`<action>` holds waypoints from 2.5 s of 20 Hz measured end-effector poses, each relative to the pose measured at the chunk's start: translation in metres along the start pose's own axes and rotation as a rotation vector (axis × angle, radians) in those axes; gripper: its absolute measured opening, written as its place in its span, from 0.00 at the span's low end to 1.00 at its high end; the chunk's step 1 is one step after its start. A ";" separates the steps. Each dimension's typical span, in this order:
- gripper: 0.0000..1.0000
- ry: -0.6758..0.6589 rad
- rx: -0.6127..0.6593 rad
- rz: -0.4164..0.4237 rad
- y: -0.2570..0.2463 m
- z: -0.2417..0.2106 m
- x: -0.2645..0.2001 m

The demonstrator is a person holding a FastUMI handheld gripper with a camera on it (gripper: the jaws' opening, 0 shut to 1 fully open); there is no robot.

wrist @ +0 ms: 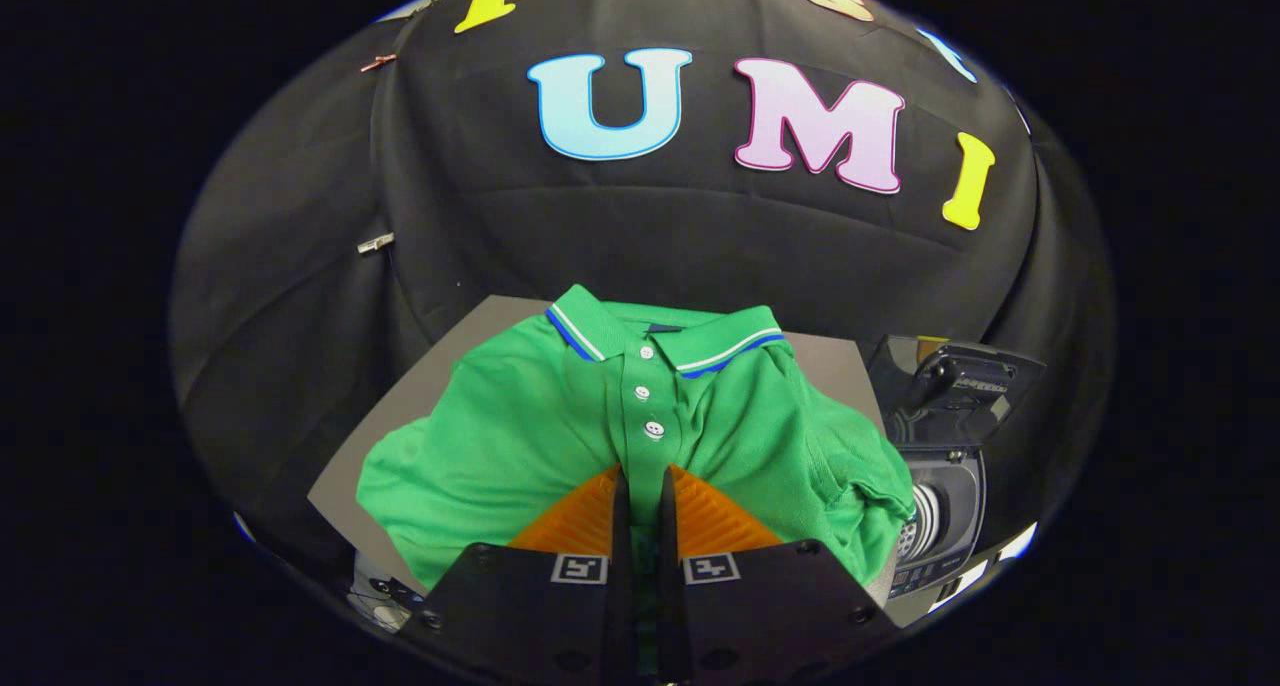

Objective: Put the clothes into the washing machine and then close the washing machine lid.

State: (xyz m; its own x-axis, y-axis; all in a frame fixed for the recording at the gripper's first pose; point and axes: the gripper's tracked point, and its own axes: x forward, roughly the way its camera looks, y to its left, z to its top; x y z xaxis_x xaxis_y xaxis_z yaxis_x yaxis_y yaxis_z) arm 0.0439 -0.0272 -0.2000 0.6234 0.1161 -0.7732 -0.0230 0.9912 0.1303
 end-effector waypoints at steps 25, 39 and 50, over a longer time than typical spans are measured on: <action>0.13 -0.207 0.038 0.105 -0.168 0.093 -0.071; 0.05 -0.134 0.124 0.009 -0.360 0.058 -0.064; 0.05 -0.035 0.086 0.052 -0.400 -0.011 -0.005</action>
State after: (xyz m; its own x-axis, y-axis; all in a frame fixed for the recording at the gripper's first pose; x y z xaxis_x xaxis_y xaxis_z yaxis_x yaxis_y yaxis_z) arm 0.0414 -0.4239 -0.2551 0.6502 0.1634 -0.7420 0.0103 0.9746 0.2236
